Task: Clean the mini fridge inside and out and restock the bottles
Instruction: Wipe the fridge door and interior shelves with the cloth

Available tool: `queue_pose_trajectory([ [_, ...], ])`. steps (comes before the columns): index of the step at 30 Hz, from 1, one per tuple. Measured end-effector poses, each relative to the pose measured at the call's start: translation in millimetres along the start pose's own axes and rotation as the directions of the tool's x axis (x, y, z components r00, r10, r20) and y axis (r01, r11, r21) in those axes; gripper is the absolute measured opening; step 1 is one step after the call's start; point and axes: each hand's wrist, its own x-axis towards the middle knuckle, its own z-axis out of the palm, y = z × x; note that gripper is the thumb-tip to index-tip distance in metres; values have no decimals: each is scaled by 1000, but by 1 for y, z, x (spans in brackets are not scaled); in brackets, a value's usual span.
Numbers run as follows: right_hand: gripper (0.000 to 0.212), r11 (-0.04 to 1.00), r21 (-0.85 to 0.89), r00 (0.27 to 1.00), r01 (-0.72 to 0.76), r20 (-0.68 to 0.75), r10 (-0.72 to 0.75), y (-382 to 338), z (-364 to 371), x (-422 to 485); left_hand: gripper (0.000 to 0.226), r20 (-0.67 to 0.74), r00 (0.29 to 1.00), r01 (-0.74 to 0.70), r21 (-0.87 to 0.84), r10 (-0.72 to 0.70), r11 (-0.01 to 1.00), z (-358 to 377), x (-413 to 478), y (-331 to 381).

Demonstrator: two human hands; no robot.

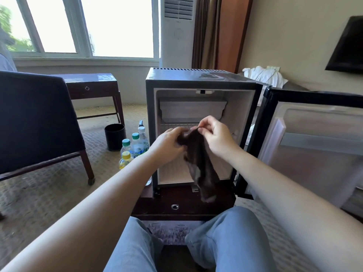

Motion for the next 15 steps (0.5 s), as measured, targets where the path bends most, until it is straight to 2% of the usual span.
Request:
queue_pose_trajectory([
  [2, 22, 993, 116, 997, 0, -73, 9, -1, -4, 1, 34, 11, 1000, 20, 10, -20, 1000, 1, -2, 1],
  [5, 20, 984, 173, 998, -33, -43, 41, 0, -10, 3, 15, 75, 996, 43, -26, -41, 999, 3, -5, 1],
  [10, 14, 987, 154, 999, -46, -8, 48, 3, -15, -1, 17, 160, 986, 65, -70, -53, 995, 13, -5, 2],
  [13, 16, 997, 56, 998, -57, 2, 57, 7, -20, 0, 14, 166, 985, 62, -84, -47, 995, 15, -3, 5],
  [15, 15, 987, -160, 1000, -18, 17, 21, 11, -29, 0, 12, 163, 985, 63, -84, -49, 994, 11, 0, 6],
])
